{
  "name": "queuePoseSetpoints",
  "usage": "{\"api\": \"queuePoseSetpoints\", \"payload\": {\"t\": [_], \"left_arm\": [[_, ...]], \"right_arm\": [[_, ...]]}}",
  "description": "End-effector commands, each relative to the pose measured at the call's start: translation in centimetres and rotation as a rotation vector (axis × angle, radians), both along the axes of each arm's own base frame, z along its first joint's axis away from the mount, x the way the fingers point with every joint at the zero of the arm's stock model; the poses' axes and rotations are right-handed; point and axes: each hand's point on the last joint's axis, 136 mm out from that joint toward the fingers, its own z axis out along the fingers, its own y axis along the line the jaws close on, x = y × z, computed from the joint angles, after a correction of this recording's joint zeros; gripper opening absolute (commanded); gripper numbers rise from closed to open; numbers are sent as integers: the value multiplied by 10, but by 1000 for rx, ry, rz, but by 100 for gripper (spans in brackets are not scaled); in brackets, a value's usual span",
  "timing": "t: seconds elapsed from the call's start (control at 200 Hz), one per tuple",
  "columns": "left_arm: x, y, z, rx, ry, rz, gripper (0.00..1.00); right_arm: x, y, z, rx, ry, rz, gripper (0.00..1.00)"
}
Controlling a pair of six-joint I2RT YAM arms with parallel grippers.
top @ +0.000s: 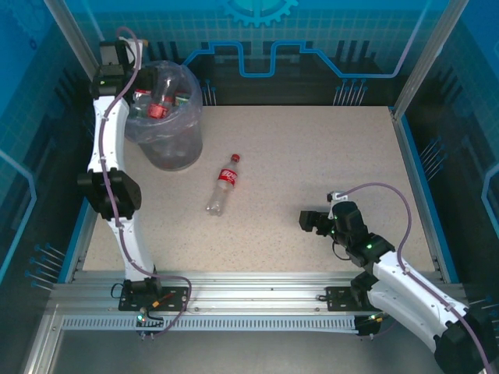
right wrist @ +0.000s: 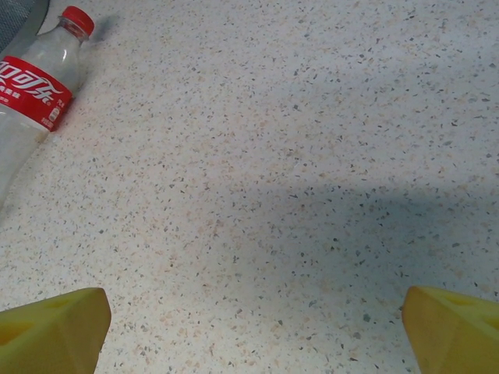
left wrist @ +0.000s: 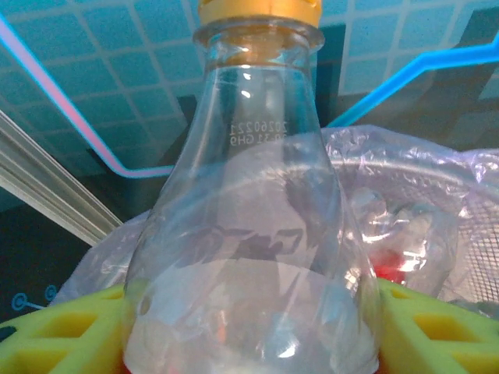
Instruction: Put the plastic bottles in the bin
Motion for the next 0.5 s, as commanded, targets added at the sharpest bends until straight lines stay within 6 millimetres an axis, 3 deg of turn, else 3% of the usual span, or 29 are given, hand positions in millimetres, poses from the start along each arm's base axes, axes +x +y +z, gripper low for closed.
{"api": "queuePoseSetpoints", "payload": {"t": [0.0, 0.175, 0.24, 0.335, 0.49], "left_arm": [[-7, 0, -17, 20, 83, -62, 65], [-10, -1, -42, 9, 163, -74, 72], [-11, -2, -47, 6, 176, -80, 80], [-12, -4, -45, 2, 177, -90, 99], [-16, -7, -25, 3, 133, -99, 99]], "right_arm": [[3, -4, -4, -1, 6, -22, 97], [4, -3, -3, 1, 4, -18, 97], [4, -3, -3, 2, 2, -20, 97], [4, -3, -3, 4, 4, -21, 97], [6, 1, -3, 16, 7, -13, 97]]}}
